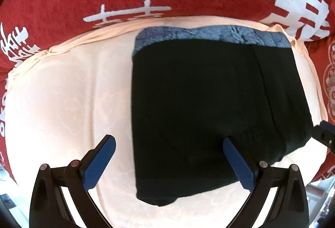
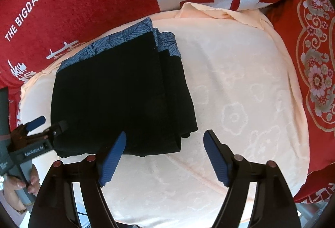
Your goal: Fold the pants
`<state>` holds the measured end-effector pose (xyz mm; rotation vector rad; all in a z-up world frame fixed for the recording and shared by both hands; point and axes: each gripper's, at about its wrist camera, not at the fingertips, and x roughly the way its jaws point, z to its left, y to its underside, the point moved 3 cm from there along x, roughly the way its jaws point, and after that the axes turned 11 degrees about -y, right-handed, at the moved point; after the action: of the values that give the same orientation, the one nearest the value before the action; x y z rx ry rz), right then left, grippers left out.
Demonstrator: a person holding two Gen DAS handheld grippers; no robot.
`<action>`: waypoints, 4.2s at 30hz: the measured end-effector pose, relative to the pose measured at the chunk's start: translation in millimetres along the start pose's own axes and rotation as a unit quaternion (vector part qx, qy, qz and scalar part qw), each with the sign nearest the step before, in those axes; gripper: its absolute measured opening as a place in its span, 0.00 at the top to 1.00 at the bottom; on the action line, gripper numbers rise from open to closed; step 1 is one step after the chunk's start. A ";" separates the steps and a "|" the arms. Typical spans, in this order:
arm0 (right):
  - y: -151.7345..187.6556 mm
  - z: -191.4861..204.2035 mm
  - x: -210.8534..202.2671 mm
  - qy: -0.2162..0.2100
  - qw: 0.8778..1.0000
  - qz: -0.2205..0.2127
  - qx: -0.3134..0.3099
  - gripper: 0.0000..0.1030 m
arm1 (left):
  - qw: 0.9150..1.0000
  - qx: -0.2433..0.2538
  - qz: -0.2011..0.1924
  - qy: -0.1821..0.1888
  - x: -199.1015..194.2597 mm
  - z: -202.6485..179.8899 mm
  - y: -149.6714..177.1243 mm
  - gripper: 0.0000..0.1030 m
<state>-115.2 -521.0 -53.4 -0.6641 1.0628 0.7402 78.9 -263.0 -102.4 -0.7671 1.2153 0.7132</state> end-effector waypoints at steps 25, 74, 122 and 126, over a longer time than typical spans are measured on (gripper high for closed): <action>-4.0 -11.8 14.2 -0.001 1.000 0.007 0.004 0.23 | 0.997 -0.075 0.007 -0.033 33.9 50.3 -51.0 0.00; -69.5 -44.0 105.1 -0.308 0.947 0.094 0.014 0.11 | 0.964 -0.063 0.083 0.243 77.9 23.1 -51.8 0.00; 43.8 36.9 28.5 -0.327 0.939 0.091 0.053 0.58 | 0.977 -0.105 0.015 0.187 -50.4 86.7 68.9 0.40; 62.4 43.0 42.9 -0.308 0.945 0.092 0.059 0.58 | 0.980 -0.087 0.015 0.181 -33.1 91.3 85.3 0.40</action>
<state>-129.9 -441.8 -86.3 -0.1979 0.5860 0.9574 51.4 -142.2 -65.5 -1.0591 1.5079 0.7312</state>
